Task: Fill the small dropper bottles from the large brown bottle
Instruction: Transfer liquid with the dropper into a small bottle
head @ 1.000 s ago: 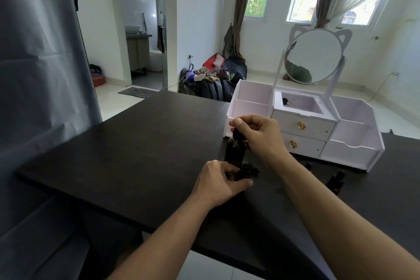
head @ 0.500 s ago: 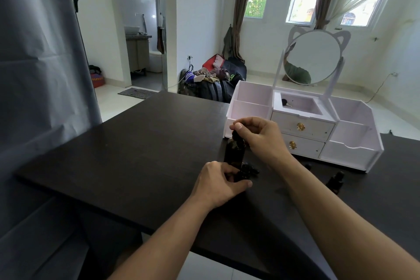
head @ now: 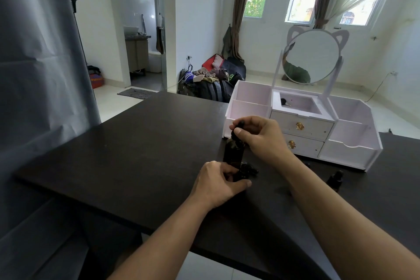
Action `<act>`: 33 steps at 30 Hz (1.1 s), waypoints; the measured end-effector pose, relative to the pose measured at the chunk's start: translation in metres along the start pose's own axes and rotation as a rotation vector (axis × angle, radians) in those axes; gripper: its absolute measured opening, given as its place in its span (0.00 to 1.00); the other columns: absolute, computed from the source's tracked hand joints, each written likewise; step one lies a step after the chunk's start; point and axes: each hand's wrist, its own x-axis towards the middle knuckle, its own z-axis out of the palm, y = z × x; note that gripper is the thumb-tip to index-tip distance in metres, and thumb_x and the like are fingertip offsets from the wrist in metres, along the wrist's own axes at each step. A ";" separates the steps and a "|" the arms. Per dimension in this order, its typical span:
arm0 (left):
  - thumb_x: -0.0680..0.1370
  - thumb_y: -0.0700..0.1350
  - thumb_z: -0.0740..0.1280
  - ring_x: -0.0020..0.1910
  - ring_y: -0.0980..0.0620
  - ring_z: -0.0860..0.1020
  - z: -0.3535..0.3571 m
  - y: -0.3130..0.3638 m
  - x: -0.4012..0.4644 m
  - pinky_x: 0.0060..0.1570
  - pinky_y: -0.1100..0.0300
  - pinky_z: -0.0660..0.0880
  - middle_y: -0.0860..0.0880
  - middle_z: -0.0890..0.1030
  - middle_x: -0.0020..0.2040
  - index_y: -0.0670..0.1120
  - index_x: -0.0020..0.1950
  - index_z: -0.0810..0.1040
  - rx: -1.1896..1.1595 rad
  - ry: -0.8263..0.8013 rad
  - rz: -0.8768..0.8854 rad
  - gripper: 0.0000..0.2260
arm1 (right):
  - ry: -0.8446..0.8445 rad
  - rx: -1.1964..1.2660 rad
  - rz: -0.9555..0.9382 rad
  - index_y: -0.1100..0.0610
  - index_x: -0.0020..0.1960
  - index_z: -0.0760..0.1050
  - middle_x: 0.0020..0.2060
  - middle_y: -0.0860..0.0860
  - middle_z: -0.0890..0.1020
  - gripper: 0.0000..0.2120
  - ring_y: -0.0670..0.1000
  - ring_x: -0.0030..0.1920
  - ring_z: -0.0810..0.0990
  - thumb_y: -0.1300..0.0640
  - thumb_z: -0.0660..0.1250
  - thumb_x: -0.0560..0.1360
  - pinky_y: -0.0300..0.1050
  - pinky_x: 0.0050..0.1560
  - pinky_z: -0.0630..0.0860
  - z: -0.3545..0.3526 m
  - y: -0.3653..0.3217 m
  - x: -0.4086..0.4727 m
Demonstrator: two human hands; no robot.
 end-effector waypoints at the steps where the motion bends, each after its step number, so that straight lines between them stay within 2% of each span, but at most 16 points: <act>1: 0.68 0.57 0.76 0.38 0.58 0.80 0.000 0.000 0.000 0.40 0.60 0.78 0.53 0.83 0.38 0.54 0.46 0.84 0.002 0.001 0.000 0.12 | 0.004 -0.010 -0.004 0.51 0.49 0.80 0.48 0.50 0.86 0.07 0.46 0.52 0.84 0.63 0.70 0.75 0.41 0.54 0.81 0.000 0.000 0.001; 5: 0.68 0.57 0.76 0.38 0.59 0.80 0.000 0.000 0.000 0.39 0.62 0.77 0.53 0.83 0.38 0.54 0.46 0.84 -0.002 0.004 -0.001 0.11 | 0.034 -0.071 -0.013 0.55 0.51 0.81 0.46 0.49 0.86 0.06 0.46 0.49 0.85 0.60 0.72 0.75 0.44 0.52 0.82 0.000 0.001 0.003; 9: 0.69 0.57 0.76 0.39 0.58 0.80 0.000 0.000 0.000 0.41 0.60 0.78 0.52 0.83 0.39 0.53 0.48 0.84 -0.009 -0.004 -0.007 0.12 | 0.043 -0.140 -0.033 0.56 0.52 0.82 0.45 0.49 0.86 0.08 0.47 0.48 0.85 0.59 0.74 0.73 0.48 0.53 0.83 -0.002 0.003 0.004; 15: 0.69 0.57 0.76 0.39 0.58 0.80 0.000 0.000 0.000 0.41 0.62 0.78 0.53 0.83 0.40 0.52 0.49 0.84 -0.007 -0.008 -0.005 0.13 | 0.064 -0.374 -0.122 0.56 0.52 0.82 0.45 0.49 0.85 0.13 0.47 0.47 0.83 0.53 0.76 0.70 0.43 0.50 0.82 -0.003 0.000 0.005; 22: 0.69 0.57 0.76 0.40 0.58 0.80 -0.001 0.000 0.000 0.43 0.58 0.80 0.53 0.83 0.41 0.52 0.49 0.84 -0.007 -0.008 -0.003 0.14 | 0.080 -0.511 -0.151 0.56 0.51 0.81 0.44 0.50 0.84 0.16 0.49 0.45 0.82 0.47 0.77 0.69 0.49 0.49 0.82 -0.003 -0.003 0.007; 28: 0.68 0.57 0.76 0.37 0.58 0.80 0.000 0.000 0.000 0.37 0.63 0.77 0.52 0.82 0.37 0.52 0.47 0.84 0.016 0.016 0.005 0.13 | 0.017 -0.464 -0.145 0.58 0.57 0.80 0.48 0.52 0.85 0.15 0.49 0.47 0.83 0.53 0.74 0.73 0.46 0.51 0.82 -0.006 -0.007 0.005; 33: 0.68 0.58 0.76 0.36 0.58 0.80 0.001 0.000 0.000 0.37 0.62 0.76 0.52 0.82 0.37 0.52 0.46 0.84 0.034 0.026 0.004 0.13 | -0.005 -0.492 -0.151 0.57 0.54 0.82 0.47 0.52 0.85 0.10 0.50 0.47 0.83 0.57 0.72 0.74 0.50 0.53 0.82 -0.012 -0.008 0.008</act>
